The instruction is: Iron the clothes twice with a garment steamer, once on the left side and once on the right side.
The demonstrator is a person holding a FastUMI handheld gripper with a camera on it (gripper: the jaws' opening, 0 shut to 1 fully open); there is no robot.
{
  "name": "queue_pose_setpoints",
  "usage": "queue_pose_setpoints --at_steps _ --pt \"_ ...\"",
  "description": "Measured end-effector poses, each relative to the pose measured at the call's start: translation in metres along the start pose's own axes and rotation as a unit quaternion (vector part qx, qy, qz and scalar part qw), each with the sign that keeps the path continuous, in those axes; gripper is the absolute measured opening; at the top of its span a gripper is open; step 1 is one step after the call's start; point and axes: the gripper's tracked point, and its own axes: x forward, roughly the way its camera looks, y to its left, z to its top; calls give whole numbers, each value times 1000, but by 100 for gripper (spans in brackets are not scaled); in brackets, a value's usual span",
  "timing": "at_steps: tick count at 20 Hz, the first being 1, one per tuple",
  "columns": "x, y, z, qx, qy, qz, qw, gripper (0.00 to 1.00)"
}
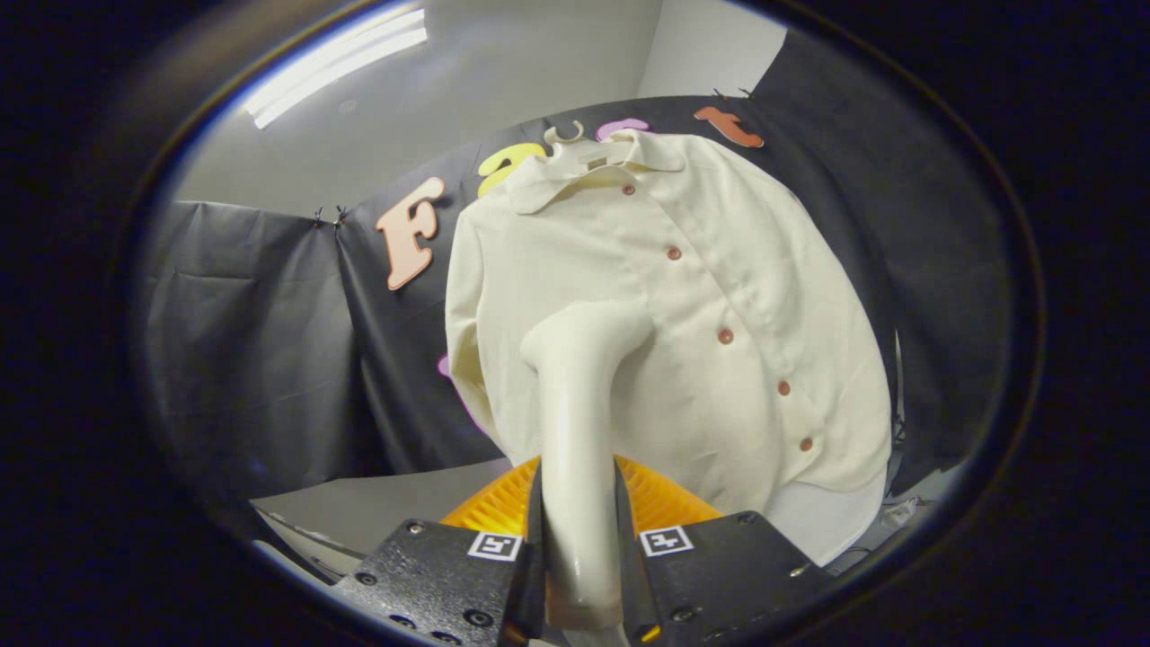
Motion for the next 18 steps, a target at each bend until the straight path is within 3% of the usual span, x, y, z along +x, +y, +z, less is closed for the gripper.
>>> queue_pose_setpoints --at_steps 18 --pt "-45 -62 -136 64 89 -19 994 34"
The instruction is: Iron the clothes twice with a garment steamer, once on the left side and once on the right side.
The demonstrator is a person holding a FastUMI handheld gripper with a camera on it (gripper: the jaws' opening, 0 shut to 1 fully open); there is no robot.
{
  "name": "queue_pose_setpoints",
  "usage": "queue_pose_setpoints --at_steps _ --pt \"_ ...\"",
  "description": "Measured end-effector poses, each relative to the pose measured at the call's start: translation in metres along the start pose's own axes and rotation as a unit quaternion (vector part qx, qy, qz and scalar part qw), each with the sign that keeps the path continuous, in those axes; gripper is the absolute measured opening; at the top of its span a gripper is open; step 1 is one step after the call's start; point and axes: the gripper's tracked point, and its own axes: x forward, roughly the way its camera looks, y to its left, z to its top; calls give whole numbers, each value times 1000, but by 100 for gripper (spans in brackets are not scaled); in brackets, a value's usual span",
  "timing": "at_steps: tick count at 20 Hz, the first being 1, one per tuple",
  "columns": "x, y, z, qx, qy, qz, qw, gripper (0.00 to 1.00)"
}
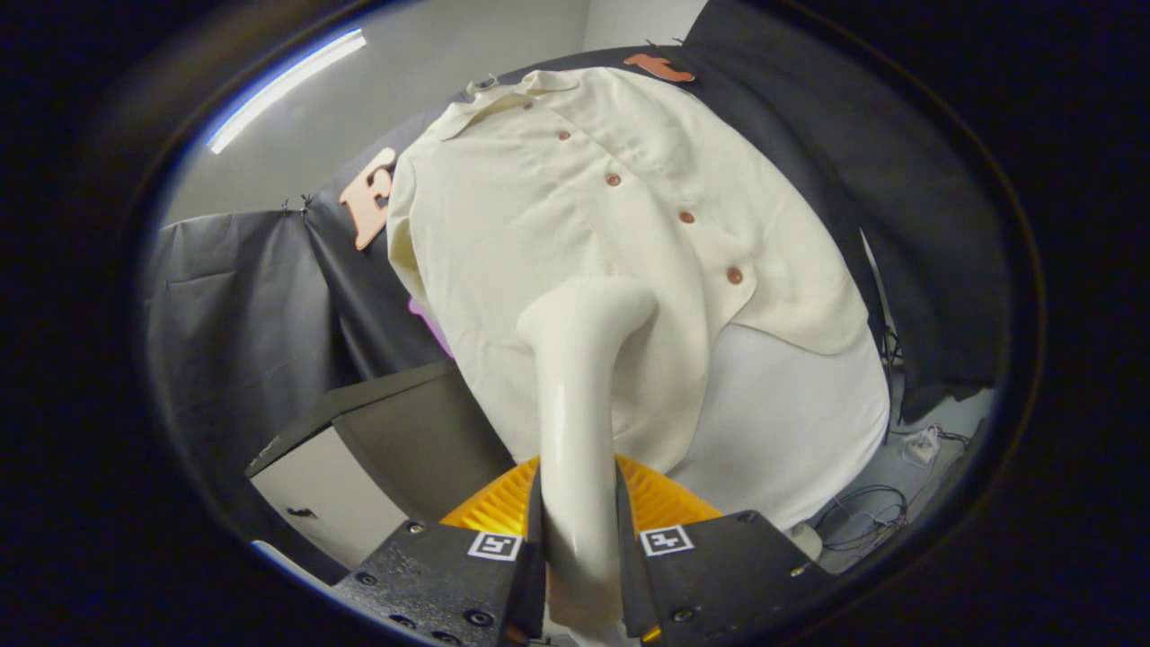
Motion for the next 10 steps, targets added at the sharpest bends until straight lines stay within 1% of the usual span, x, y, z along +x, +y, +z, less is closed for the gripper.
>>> queue_pose_setpoints --at_steps 6,10 --pt "-14 -21 -19 8 22 -13 1000 33" --pt "-27 -29 -8 10 21 -18 1000 33"
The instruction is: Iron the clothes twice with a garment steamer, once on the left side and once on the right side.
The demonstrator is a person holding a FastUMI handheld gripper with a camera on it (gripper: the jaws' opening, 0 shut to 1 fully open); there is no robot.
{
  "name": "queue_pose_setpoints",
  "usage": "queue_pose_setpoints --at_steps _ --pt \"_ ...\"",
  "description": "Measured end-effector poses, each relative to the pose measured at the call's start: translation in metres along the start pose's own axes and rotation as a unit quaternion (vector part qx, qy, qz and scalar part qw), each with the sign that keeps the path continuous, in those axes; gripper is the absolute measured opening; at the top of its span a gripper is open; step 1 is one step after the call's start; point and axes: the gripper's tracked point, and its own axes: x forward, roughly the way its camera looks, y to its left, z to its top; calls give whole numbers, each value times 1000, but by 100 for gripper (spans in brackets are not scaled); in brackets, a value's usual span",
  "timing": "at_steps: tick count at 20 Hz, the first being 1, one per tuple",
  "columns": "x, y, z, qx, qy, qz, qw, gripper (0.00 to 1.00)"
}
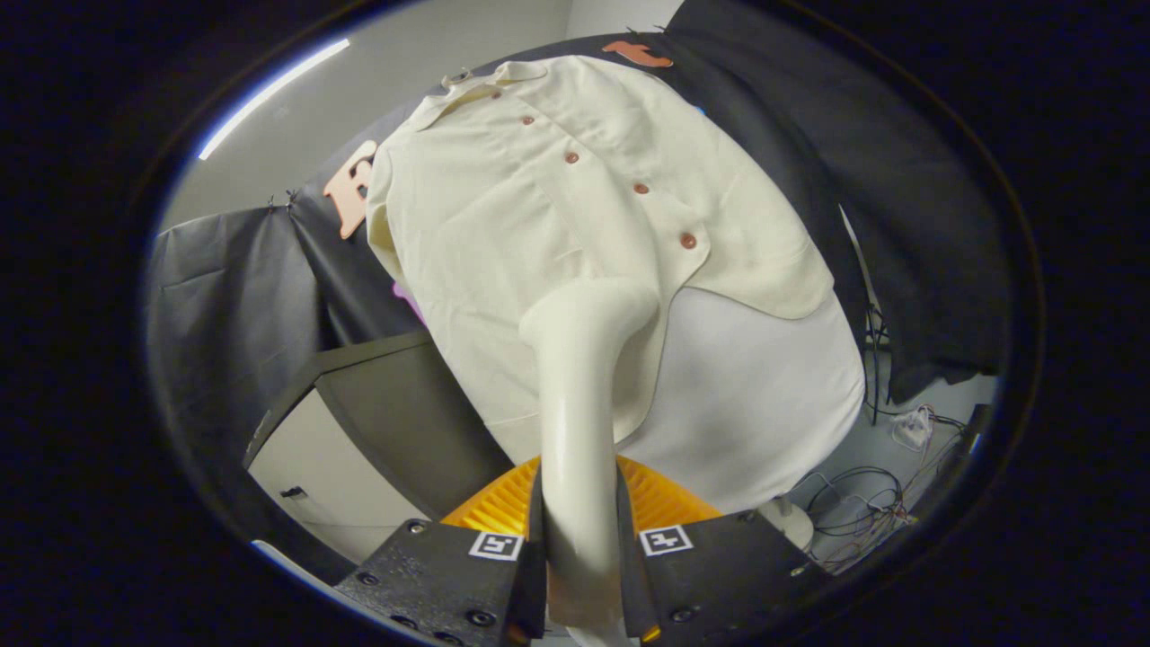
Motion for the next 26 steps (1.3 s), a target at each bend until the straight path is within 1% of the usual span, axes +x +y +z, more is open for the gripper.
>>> queue_pose_setpoints --at_steps 3,7,11,14,16,21,26 --pt "-12 0 28 16 -23 -1 1000 33" --pt "-23 8 81 10 -60 1 998 33" --pt "-31 24 135 -20 -96 3 995 33" --pt "-29 31 165 -52 -109 -9 993 32" --pt "-29 35 189 -63 -124 -17 990 32" --pt "-12 47 257 -66 -158 -19 985 32" --pt "15 44 320 -74 -194 -45 977 32"
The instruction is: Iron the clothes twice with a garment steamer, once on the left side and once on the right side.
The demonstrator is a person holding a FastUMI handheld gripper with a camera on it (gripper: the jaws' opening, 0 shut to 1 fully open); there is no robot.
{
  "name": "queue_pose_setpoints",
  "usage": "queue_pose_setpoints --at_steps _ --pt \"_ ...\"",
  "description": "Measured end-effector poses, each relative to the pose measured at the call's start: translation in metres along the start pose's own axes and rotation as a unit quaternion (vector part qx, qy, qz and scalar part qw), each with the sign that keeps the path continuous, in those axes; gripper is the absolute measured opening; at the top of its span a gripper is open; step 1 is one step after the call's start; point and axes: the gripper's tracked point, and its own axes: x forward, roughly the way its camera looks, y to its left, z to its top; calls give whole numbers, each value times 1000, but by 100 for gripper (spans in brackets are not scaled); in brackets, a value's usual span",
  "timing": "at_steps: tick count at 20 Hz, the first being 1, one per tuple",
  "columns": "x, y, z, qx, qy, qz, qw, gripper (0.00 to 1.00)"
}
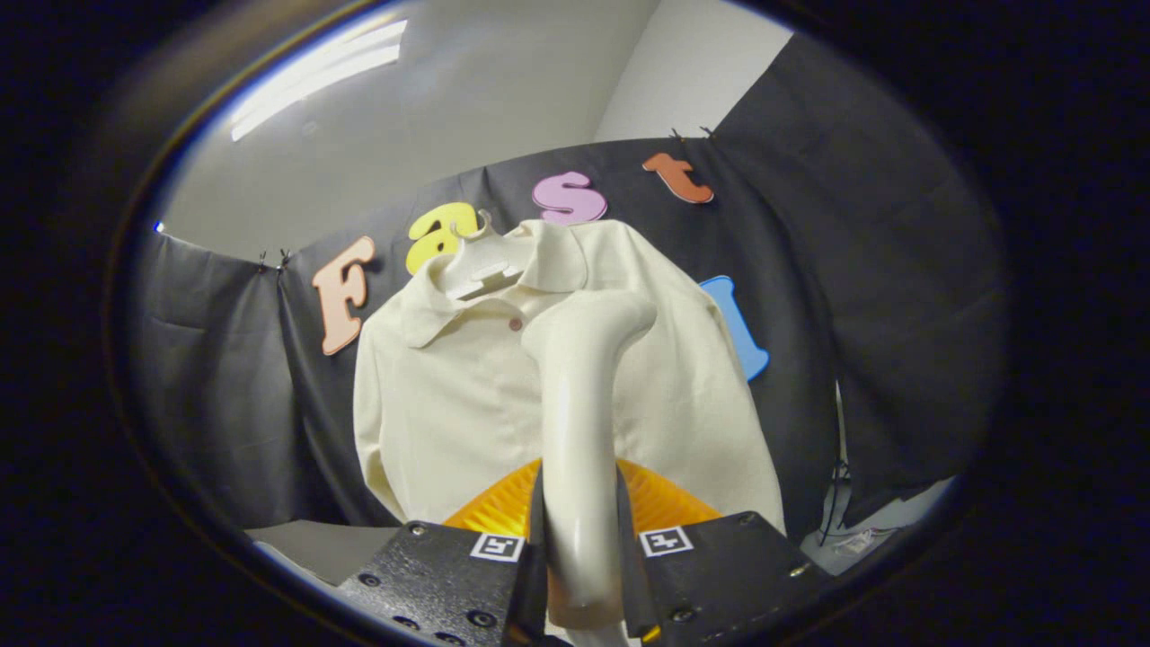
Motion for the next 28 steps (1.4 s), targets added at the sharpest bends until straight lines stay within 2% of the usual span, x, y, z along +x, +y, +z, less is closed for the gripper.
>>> queue_pose_setpoints --at_steps 3,5,8,13,19,28 --pt "21 -3 9 3 -8 -7 1000 32" --pt "28 -2 12 24 -17 3 1000 33" --pt "41 -14 -6 32 -5 -10 999 32" --pt "34 -24 -26 57 -2 -16 998 32" --pt "20 -37 -50 51 15 -31 998 33" --pt "-7 -75 -108 74 52 -60 994 33"
